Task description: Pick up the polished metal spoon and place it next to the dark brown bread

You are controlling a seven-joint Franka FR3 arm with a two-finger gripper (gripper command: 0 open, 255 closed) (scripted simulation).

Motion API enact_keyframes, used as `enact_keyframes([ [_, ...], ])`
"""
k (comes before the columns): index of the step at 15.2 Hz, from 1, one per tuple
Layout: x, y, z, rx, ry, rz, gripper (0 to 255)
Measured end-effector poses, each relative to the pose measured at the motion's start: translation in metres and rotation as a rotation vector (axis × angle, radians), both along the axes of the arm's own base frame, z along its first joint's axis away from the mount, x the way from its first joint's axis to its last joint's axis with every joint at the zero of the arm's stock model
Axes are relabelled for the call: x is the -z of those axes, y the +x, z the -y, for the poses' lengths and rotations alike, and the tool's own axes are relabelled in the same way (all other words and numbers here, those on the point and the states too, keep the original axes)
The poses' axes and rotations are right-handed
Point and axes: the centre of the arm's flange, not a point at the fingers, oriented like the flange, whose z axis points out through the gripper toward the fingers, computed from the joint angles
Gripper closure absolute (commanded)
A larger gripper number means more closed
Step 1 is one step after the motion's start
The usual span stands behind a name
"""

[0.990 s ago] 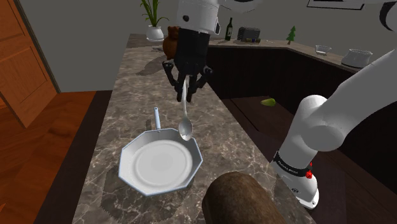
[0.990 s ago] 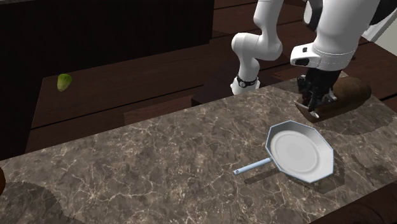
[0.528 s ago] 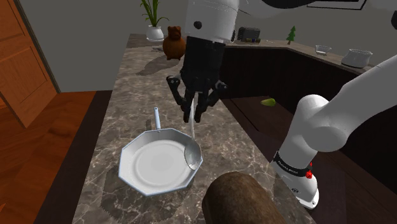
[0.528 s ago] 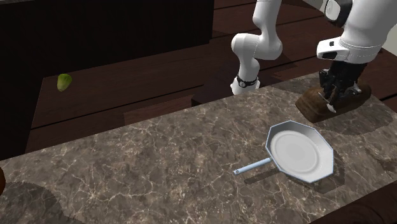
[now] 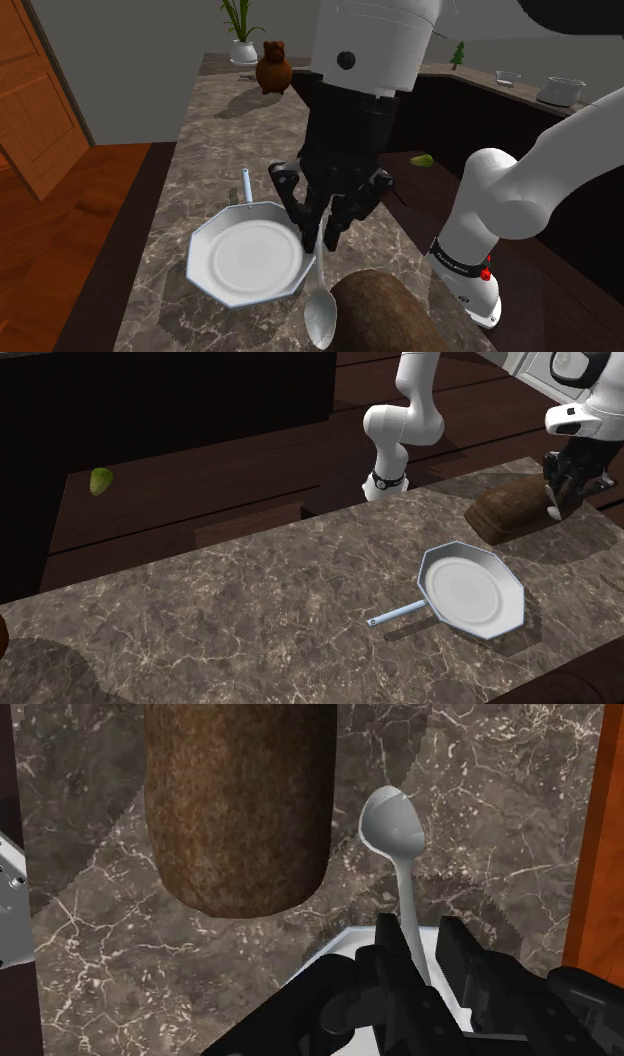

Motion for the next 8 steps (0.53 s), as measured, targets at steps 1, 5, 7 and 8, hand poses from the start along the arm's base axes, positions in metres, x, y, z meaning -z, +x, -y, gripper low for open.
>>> enact_keyframes([
  [1, 0.000, -0.011, -0.008, 0.000, 0.000, 0.000, 255],
  [5, 0.000, -0.052, -0.039, 0.000, 0.000, 0.000, 255],
  [7, -0.001, -0.073, -0.056, 0.001, 0.000, 0.000, 255],
  [8, 0.002, -0.083, -0.065, 0.001, 0.000, 0.000, 255],
])
